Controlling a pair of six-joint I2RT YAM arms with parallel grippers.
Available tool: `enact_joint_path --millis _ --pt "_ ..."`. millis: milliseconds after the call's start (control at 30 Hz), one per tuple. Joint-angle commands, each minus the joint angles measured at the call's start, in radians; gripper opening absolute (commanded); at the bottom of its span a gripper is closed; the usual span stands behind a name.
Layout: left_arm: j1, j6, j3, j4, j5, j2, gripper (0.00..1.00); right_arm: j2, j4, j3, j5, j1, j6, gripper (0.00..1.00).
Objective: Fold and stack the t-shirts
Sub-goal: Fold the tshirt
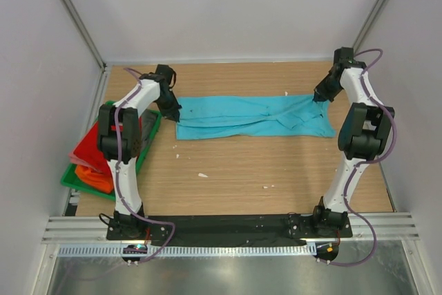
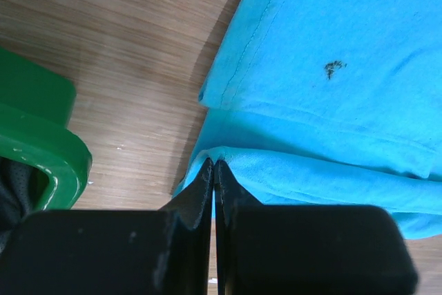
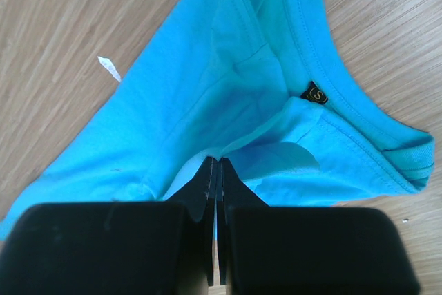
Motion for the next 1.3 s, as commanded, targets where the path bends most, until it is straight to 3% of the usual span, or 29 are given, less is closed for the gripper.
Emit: enact_joint_path --millis 0,367,533,600,667,800,967,1133,1267 --pt "0.007 0.006 0.059 -0.015 -0.010 0.005 0.00 0.013 -0.013 0.054 -0.003 -0.004 -0.030 0.02" --pt "0.008 0.009 0.125 -0.046 -0.039 0.065 0.00 0.048 -0.021 0.063 0.018 -0.004 -0.049 0.08" --pt "0.008 0.035 0.155 -0.069 -0.100 0.079 0.00 0.076 0.002 0.065 0.037 -0.005 -0.056 0.17" --pt "0.001 0.069 0.195 -0.094 -0.140 0.062 0.17 0.089 -0.007 0.080 0.102 -0.007 -0.075 0.30" --pt "-0.016 0.103 0.218 -0.132 -0.178 0.016 0.33 0.105 -0.064 0.141 0.130 -0.004 -0.124 0.38" --pt "-0.070 0.158 0.153 -0.108 -0.174 -0.099 0.42 0.050 -0.098 0.160 0.196 0.060 -0.190 0.55" --pt "-0.117 0.213 0.042 -0.032 -0.024 -0.168 0.43 -0.085 -0.024 0.045 0.161 0.238 -0.240 0.63" --pt "-0.131 0.213 -0.055 0.073 0.193 -0.134 0.30 -0.128 0.228 -0.191 -0.121 0.354 -0.084 0.60" --pt "-0.157 0.212 -0.047 0.078 0.211 -0.076 0.28 -0.127 0.258 -0.250 -0.107 0.387 -0.038 0.42"
